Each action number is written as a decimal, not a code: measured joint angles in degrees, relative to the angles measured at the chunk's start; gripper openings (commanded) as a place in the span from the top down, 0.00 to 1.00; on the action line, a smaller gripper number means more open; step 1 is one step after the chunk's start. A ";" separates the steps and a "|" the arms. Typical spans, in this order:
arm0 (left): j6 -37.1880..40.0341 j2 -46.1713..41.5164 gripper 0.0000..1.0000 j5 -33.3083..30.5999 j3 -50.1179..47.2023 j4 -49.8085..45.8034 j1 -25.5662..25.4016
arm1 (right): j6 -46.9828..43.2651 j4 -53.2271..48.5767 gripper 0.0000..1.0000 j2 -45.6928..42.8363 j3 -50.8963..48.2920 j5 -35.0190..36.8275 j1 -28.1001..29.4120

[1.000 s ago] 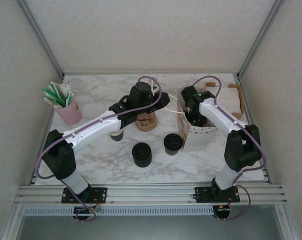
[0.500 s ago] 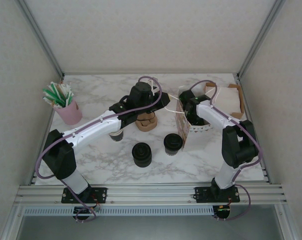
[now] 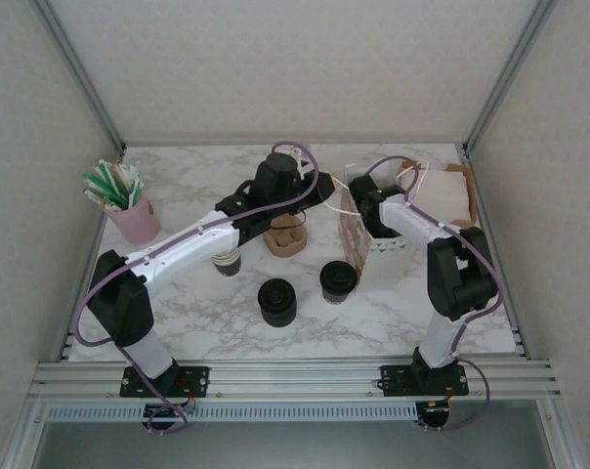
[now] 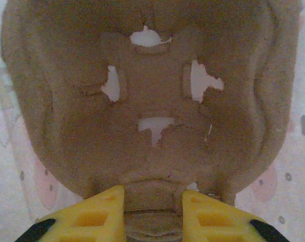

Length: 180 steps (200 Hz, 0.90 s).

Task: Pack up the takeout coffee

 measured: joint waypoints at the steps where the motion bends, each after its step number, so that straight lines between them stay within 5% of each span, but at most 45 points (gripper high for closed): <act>1: 0.00 0.00 1.00 0.00 0.00 0.00 0.02 | -0.07 0.00 0.73 0.09 0.04 0.00 -0.02; 78: 0.20 1.84 0.95 -0.02 0.24 0.31 0.98 | -0.98 0.66 0.66 2.14 1.73 -0.20 -0.17; 180: 0.20 1.84 0.93 -0.02 0.28 0.44 0.98 | -0.98 -4.52 0.45 -3.15 6.19 0.04 -0.17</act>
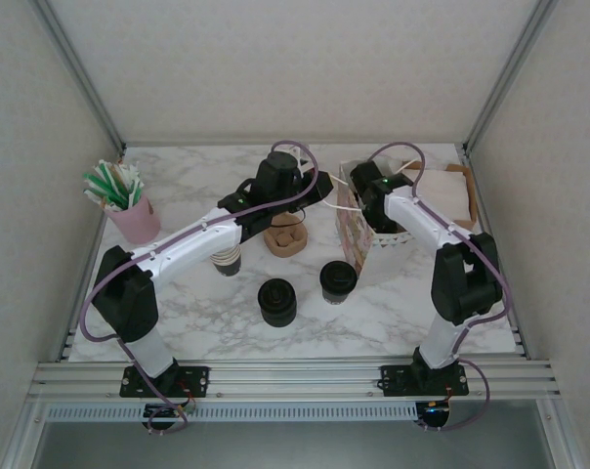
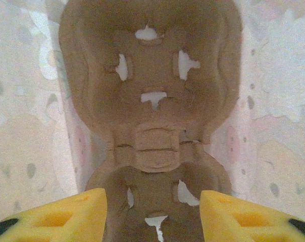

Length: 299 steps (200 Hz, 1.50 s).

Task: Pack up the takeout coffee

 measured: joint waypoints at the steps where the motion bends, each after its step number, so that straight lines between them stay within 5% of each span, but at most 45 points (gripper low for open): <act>1: 0.00 0.00 0.93 0.00 0.00 0.00 0.00 | 0.04 -0.13 0.45 -0.11 0.09 0.00 0.00; 114: 0.61 0.00 0.77 -0.02 2.75 -0.26 0.00 | 0.33 -7.08 0.21 -11.23 8.50 -0.20 0.00; 204: 2.05 -0.07 0.15 0.00 5.46 -2.49 0.00 | 0.72 -10.80 0.04 -22.21 11.30 -0.44 0.00; 235: 2.69 -1.44 0.01 -0.04 5.57 -3.69 0.00 | 1.11 -11.58 0.01 -26.64 11.45 -0.98 -0.07; 299: 3.54 -7.85 0.00 -1.18 6.01 -6.29 0.00 | 1.84 -12.24 0.01 -33.38 11.45 -3.48 -0.26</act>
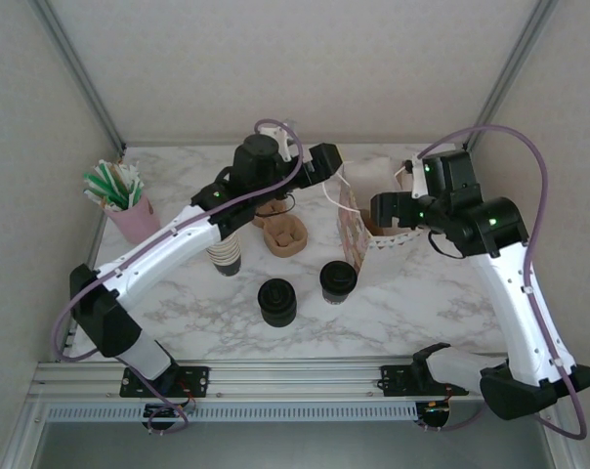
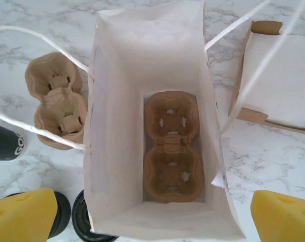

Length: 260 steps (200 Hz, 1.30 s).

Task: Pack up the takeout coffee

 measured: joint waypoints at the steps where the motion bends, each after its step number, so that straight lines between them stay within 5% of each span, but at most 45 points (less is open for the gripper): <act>1: 0.02 -0.17 0.00 -0.04 0.00 -0.02 0.00 | 0.00 -0.02 0.01 -0.04 0.00 -0.07 0.00; 67: 0.37 -10.82 0.00 -0.11 -6.51 -1.07 -0.02 | 3.15 -2.14 0.07 -9.27 -2.78 -4.76 0.00; 139: -0.39 -21.57 0.00 -0.02 -25.07 -0.39 -0.07 | 10.73 -3.89 0.32 -17.42 -18.32 -3.63 -0.02; 201: -1.55 -22.73 0.00 0.48 -33.73 2.62 -0.83 | 12.90 -1.03 0.52 -16.33 -25.88 1.49 -0.55; 260: -1.40 -23.37 0.00 0.28 -35.43 6.67 -2.10 | 11.80 4.90 0.55 -10.88 -27.23 2.23 -2.08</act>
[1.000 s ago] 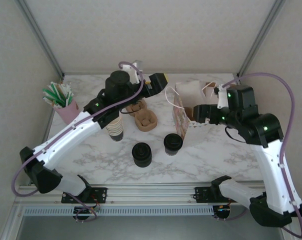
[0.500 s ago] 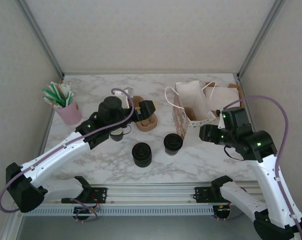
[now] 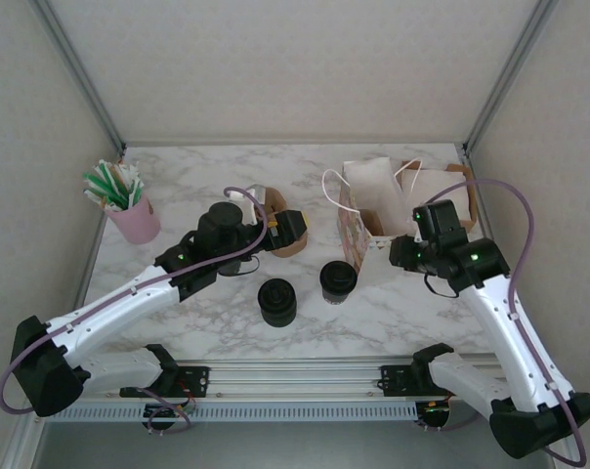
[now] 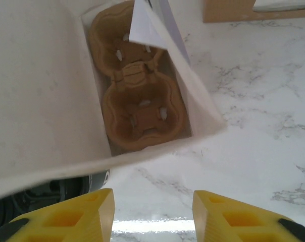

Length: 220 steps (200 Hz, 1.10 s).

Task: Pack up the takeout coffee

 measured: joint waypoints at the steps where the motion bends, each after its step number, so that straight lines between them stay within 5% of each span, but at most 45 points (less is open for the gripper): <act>1: 0.02 0.00 0.00 0.00 -0.02 0.00 -0.02 | 0.00 0.04 0.55 0.04 0.00 0.00 -0.02; 181: -0.94 0.02 0.00 -1.73 -2.75 2.38 -0.61 | -3.19 8.98 0.52 10.27 0.07 -4.20 -3.58; 220: -1.77 0.02 0.00 -2.14 -3.08 3.43 -0.94 | -2.95 8.76 0.43 8.33 -0.24 -5.22 -3.67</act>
